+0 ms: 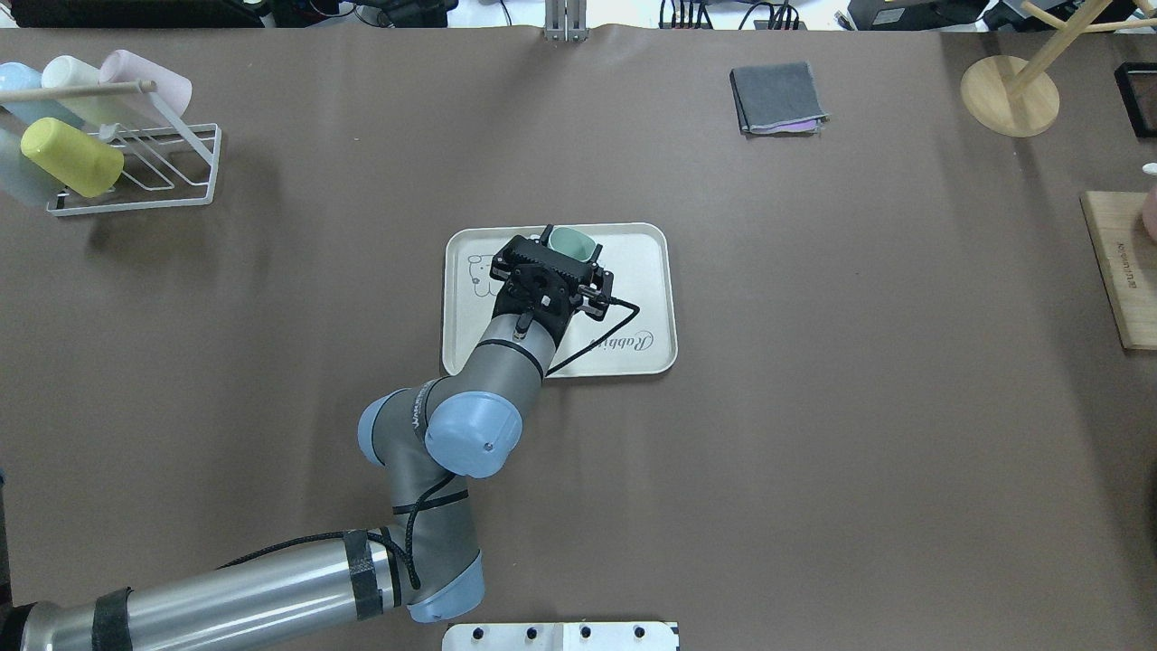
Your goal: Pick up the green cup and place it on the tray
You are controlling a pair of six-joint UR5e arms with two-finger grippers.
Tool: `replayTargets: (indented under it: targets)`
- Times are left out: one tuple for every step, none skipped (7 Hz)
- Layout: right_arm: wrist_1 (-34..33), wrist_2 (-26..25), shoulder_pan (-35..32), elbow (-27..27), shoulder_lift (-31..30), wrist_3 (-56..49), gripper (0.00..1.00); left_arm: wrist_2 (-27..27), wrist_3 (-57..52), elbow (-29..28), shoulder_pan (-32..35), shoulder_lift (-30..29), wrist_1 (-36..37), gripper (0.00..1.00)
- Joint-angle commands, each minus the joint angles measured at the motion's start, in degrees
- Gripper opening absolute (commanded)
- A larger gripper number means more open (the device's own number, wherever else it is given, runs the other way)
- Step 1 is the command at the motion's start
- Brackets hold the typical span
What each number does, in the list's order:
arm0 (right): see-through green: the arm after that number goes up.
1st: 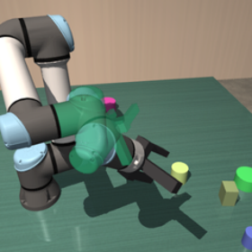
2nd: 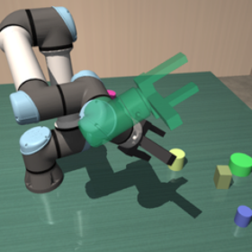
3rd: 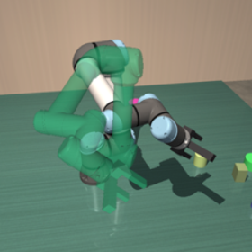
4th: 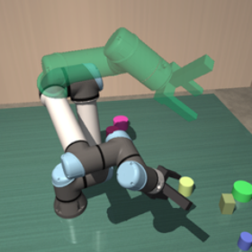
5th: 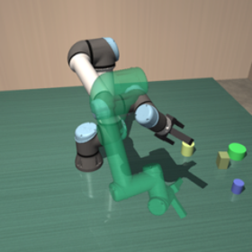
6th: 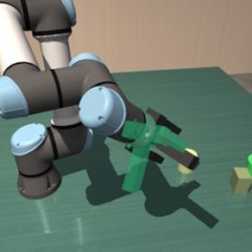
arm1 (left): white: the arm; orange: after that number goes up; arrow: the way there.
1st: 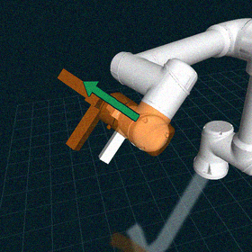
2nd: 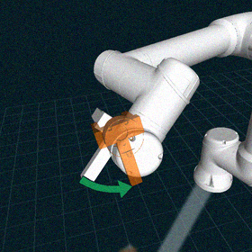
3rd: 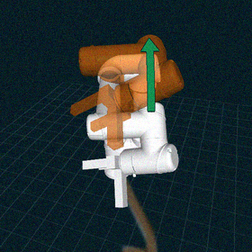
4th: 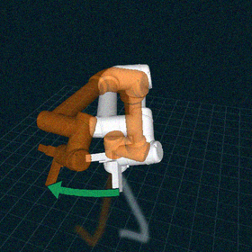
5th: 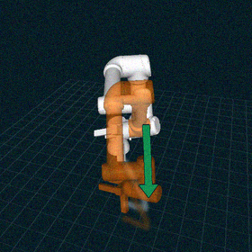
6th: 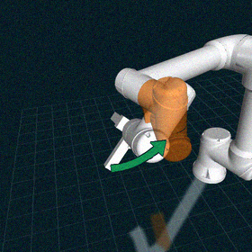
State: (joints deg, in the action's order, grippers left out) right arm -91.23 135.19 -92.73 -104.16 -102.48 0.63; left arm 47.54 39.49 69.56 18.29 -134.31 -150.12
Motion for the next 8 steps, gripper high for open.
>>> replayTargets:
  targets:
    - [0.0,-0.02,0.0,0.01,-0.09,-0.01,1.0,-0.87,0.06,-1.44,-0.09,0.28,0.0,0.67]
    - [0.0,-0.02,0.0,0.01,-0.09,-0.01,1.0,-0.87,0.06,-1.7,-0.18,0.28,0.0,0.67]
    - [0.0,-0.02,0.0,0.01,-0.09,-0.01,1.0,-1.39,0.06,-1.88,-0.62,0.62,0.0,0.67]
    - [0.0,-0.02,0.0,0.01,-0.09,-0.1,1.0,-1.74,0.06,-1.88,-0.97,1.15,0.0,0.67]
    - [0.0,0.07,0.0,0.01,-0.09,-0.1,1.0,-1.75,0.06,-1.88,-0.97,1.42,0.0,0.68]
    - [0.0,0.07,0.0,0.01,-0.09,-0.1,1.0,-1.75,0.06,-1.8,-0.97,1.42,0.0,0.68]
    - [0.0,0.07,0.0,0.01,-0.09,-0.1,1.0,-1.75,0.06,-1.79,-0.97,1.42,-0.09,0.7]
    - [0.0,0.07,0.0,0.01,-0.18,-0.1,1.0,-1.75,-0.03,-1.79,-0.97,1.51,-0.09,0.71]
